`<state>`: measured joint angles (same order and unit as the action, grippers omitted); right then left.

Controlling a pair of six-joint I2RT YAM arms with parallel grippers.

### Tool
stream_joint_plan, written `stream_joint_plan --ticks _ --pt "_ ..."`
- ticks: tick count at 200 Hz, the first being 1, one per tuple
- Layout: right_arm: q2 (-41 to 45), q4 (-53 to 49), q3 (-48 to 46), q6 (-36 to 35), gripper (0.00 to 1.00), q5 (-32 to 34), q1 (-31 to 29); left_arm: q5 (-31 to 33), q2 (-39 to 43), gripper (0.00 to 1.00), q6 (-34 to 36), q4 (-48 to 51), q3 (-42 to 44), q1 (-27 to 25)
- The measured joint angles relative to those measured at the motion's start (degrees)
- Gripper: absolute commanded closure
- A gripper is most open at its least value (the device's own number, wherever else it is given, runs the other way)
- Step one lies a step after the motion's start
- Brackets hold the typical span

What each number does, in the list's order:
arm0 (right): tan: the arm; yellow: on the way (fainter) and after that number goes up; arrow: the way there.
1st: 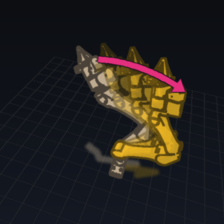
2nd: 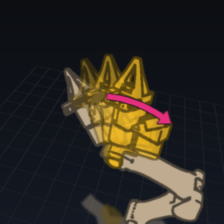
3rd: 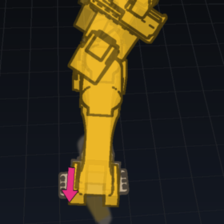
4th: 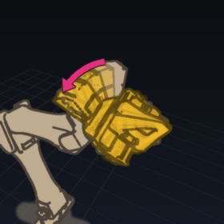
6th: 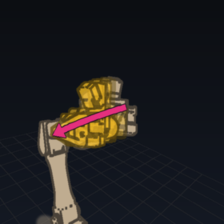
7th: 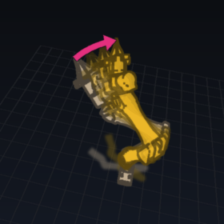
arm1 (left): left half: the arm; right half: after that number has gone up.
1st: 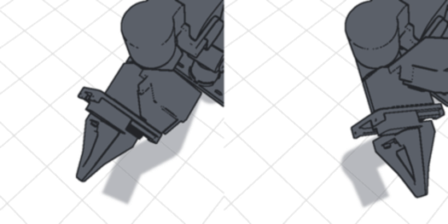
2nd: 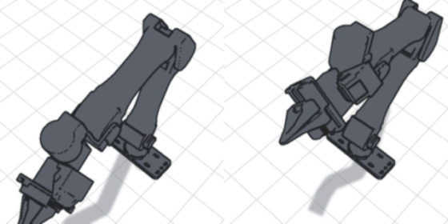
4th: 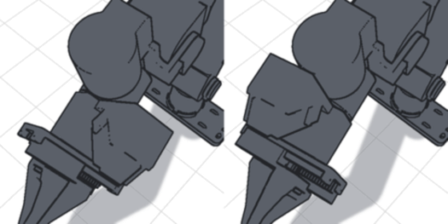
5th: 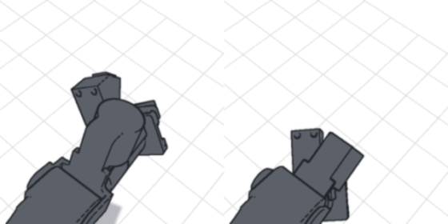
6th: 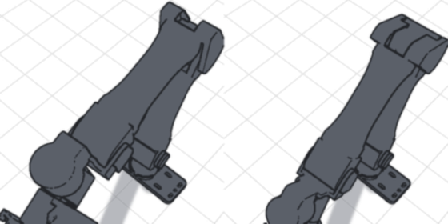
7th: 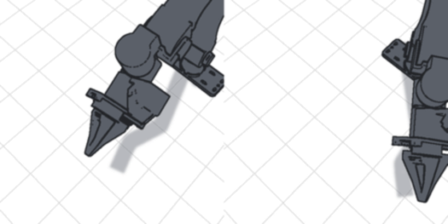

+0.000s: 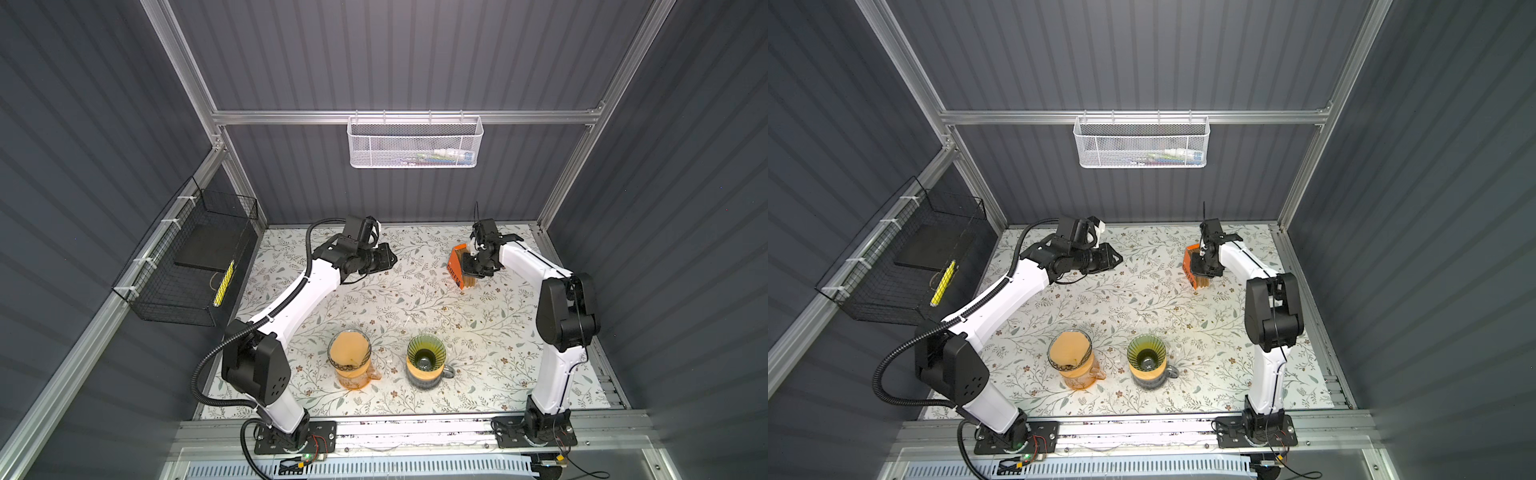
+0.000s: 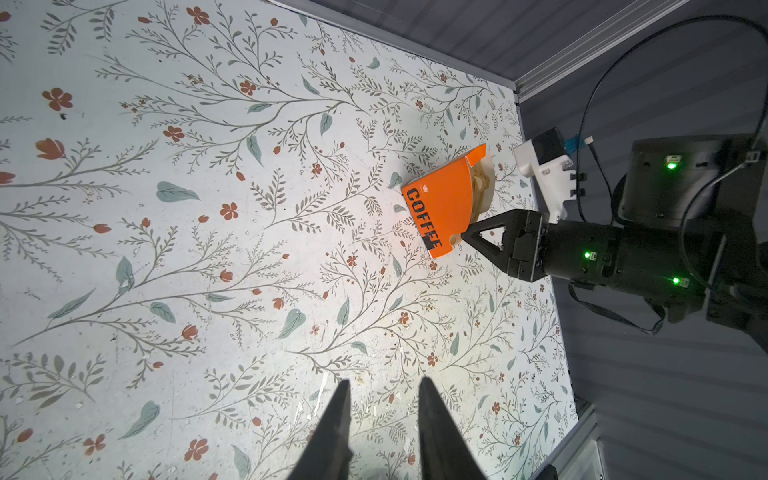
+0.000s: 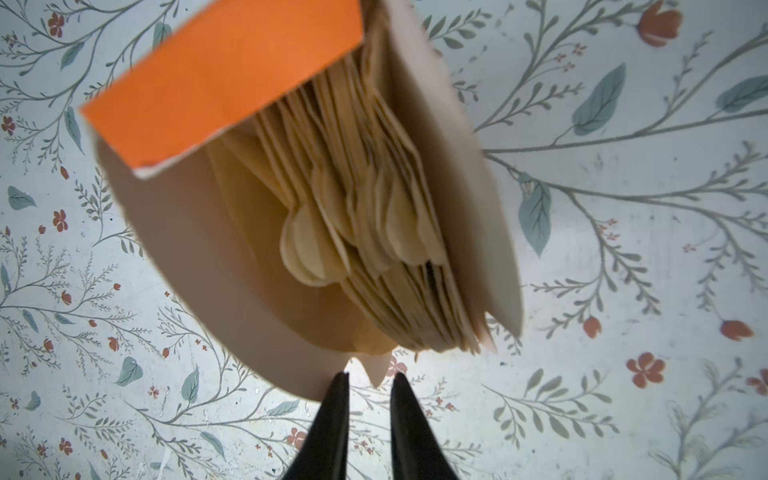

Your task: Place the coffee filter in the dripper

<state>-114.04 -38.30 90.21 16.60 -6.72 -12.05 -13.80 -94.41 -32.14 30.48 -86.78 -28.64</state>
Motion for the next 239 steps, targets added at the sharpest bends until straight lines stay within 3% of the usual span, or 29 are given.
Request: stream_joint_plan --ticks 239 --pt "-2.8 -1.0 1.7 -1.1 0.79 4.4 -1.9 -0.4 0.0 0.71 -0.6 -0.4 1.1 0.6"
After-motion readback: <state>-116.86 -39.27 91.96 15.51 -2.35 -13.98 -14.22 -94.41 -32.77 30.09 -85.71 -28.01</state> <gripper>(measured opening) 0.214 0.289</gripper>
